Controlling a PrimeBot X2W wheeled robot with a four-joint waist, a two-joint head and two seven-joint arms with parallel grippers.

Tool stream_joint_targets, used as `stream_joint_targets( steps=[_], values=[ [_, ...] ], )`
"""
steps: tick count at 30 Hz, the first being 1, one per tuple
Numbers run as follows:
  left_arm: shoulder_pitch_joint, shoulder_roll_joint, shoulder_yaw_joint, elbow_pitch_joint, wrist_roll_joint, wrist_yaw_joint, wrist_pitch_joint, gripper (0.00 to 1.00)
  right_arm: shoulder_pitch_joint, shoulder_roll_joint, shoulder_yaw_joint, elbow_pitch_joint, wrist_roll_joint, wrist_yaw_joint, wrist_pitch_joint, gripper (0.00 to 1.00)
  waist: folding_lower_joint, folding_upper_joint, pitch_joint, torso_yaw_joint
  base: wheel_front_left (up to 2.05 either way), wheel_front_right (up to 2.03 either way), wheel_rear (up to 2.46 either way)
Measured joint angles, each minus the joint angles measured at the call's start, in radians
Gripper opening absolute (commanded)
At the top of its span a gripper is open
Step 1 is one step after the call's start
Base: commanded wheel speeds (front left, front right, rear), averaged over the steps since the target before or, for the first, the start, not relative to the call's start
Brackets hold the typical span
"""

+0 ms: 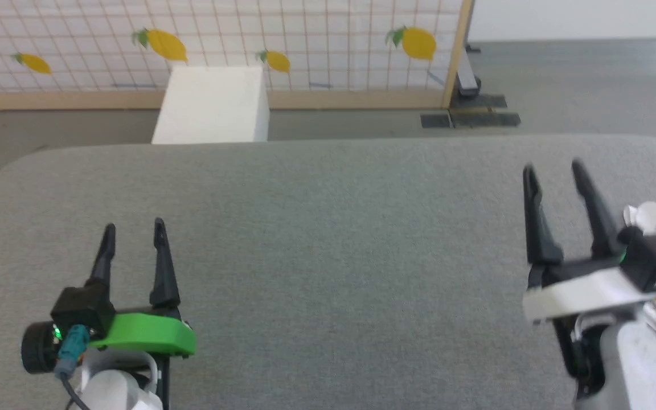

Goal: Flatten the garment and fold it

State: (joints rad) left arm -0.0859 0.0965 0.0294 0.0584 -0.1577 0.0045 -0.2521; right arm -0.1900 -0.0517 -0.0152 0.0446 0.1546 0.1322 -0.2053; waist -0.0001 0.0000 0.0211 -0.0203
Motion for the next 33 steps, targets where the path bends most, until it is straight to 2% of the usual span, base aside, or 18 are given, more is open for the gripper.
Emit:
stream_joint_targets(
  steps=[9, 25, 26, 33],
  values=[
    [0.014, -0.013, -0.052, 0.09, 0.001, -0.001, -0.001, 1.0, 0.13, 0.0, -0.013, 0.114, 0.071, 0.0, -0.042, 1.0, 0.0, 0.0, -0.059, 0.037, 0.0, 0.0, 0.0],
    [0.055, -0.032, -0.101, 0.178, 0.0, -0.003, -0.005, 1.0, 0.223, 0.0, -0.014, 0.137, 0.063, 0.0, -0.051, 1.0, 0.0, 0.0, -0.074, 0.018, 0.0, 0.0, 0.0],
    [0.055, -0.032, -0.102, 0.179, 0.0, -0.003, -0.005, 0.0, 0.224, 0.0, -0.014, 0.137, 0.064, 0.0, -0.05, 0.0, 0.0, 0.0, -0.073, 0.018, 0.0, 0.0, 0.0],
    [0.054, -0.032, -0.104, 0.178, 0.0, -0.003, -0.004, 0.0, 0.224, 0.0, -0.014, 0.137, 0.063, 0.0, -0.049, 0.0, 0.0, 0.0, -0.072, 0.018, 0.0, 0.0, 0.0]
  ],
)
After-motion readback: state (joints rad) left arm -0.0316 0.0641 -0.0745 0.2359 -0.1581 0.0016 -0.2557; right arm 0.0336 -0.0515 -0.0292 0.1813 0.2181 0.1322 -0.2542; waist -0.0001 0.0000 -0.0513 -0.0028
